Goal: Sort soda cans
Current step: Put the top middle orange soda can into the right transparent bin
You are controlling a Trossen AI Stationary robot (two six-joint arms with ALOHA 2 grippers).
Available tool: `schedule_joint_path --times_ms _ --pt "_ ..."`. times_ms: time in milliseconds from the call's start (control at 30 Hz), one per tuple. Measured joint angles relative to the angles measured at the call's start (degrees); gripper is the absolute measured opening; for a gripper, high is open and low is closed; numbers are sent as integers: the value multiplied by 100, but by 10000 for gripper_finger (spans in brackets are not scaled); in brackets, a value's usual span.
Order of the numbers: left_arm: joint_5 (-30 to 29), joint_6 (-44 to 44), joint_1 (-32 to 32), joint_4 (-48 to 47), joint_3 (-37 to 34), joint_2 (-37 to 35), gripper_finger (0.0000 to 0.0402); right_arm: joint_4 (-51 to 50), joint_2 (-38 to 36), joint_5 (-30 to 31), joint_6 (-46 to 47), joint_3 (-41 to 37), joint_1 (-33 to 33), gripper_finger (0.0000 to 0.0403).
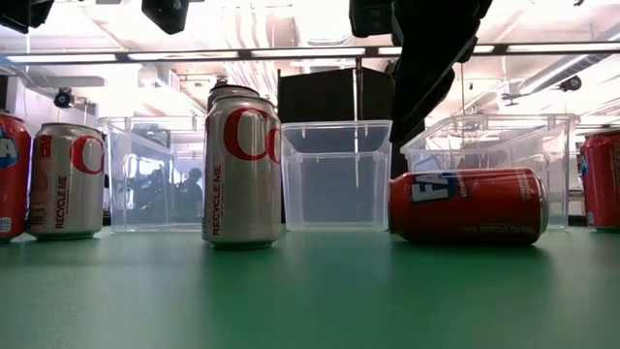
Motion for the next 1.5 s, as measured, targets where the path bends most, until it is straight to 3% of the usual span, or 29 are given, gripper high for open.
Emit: schedule_joint_path --times_ms 500,867,1200,1500 --pt "0 101 7 -22 0 10 259 -35 95 -302 -268 -138 -427 359" --pt "-2 122 17 -45 4 46 259 7 1161 -312 561 -205 -442 357" --pt "-2 151 17 -46 35 58 259 -139 1080 -648 290 -190 -391 302" --pt "-1 129 17 12 35 58 259 -293 462 -553 -596 -199 -269 366"
